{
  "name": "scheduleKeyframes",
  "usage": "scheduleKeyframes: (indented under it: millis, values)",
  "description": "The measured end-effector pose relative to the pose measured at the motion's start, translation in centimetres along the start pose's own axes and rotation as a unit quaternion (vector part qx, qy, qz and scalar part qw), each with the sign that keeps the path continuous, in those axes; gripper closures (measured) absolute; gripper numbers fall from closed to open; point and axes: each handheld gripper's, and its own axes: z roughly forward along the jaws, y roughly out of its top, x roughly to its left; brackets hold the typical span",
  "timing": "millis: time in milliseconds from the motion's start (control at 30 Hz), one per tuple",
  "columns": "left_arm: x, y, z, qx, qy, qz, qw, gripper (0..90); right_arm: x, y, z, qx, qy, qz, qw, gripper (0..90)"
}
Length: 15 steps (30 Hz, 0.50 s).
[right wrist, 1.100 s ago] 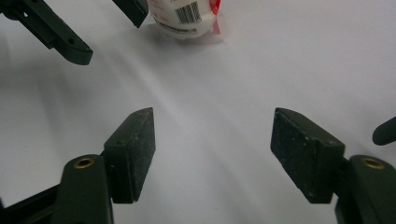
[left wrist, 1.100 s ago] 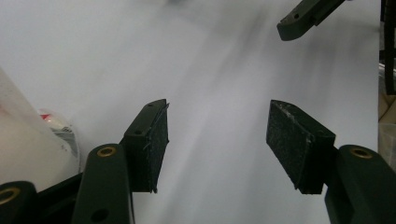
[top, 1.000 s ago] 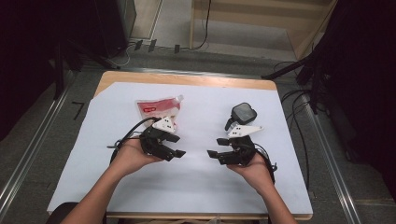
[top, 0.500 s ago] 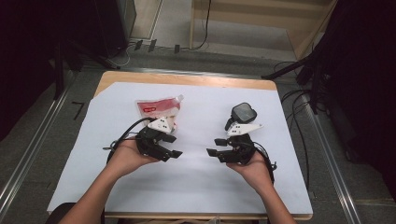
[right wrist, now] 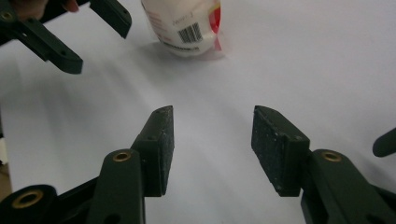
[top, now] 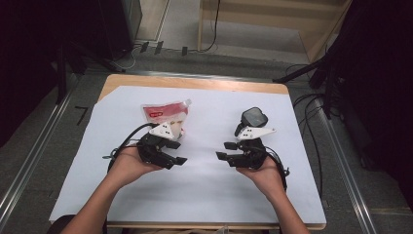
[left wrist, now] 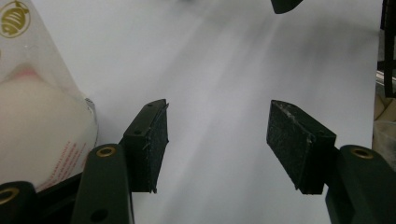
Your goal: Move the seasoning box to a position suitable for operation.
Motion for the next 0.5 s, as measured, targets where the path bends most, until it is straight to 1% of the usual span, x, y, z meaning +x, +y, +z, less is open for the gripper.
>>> scheduleKeyframes:
  millis: [67, 100, 133, 200, 233, 267, 367, 433, 500]
  values:
    - [0.0, 0.0, 0.0, 0.002, -0.001, 0.000, 1.0000, 39.8, 0.0, 0.1, -0.1, -0.005, 0.003, -0.004, 1.0000, 49.5]
    - [0.0, 0.0, 0.1, 0.002, 0.000, 0.001, 1.0000, 39.8, 0.0, 0.1, -0.1, -0.003, 0.000, -0.009, 1.0000, 49.1]
    - [0.0, 0.1, 0.2, 0.004, 0.000, 0.001, 1.0000, 39.7, -0.2, -0.1, -0.1, 0.004, 0.003, -0.012, 0.9999, 50.0]
    - [0.0, 0.1, 0.2, 0.006, -0.001, 0.001, 1.0000, 39.7, -0.3, -0.1, -0.2, 0.009, 0.004, -0.014, 0.9998, 51.6]
    - [-0.1, 0.0, 0.2, 0.006, -0.001, 0.003, 1.0000, 39.7, -0.4, -0.2, -0.4, 0.010, 0.001, -0.013, 0.9999, 52.1]
    - [-0.1, 0.0, 0.2, 0.007, -0.002, 0.005, 1.0000, 39.9, -0.5, -0.2, -0.5, 0.005, 0.000, -0.010, 0.9999, 52.2]
    - [-0.1, 0.0, 0.2, 0.008, -0.003, 0.004, 1.0000, 40.1, -0.7, -0.1, -0.9, -0.003, -0.003, -0.004, 1.0000, 51.9]
    - [-0.1, 0.0, 0.3, 0.007, -0.008, 0.006, 0.9999, 40.1, -1.0, -0.3, -1.1, -0.008, -0.005, -0.003, 1.0000, 48.2]
    - [-0.1, 0.0, 0.4, 0.006, -0.010, 0.007, 0.9999, 40.2, -1.3, -0.6, -1.3, 0.002, -0.014, -0.005, 0.9999, 47.2]
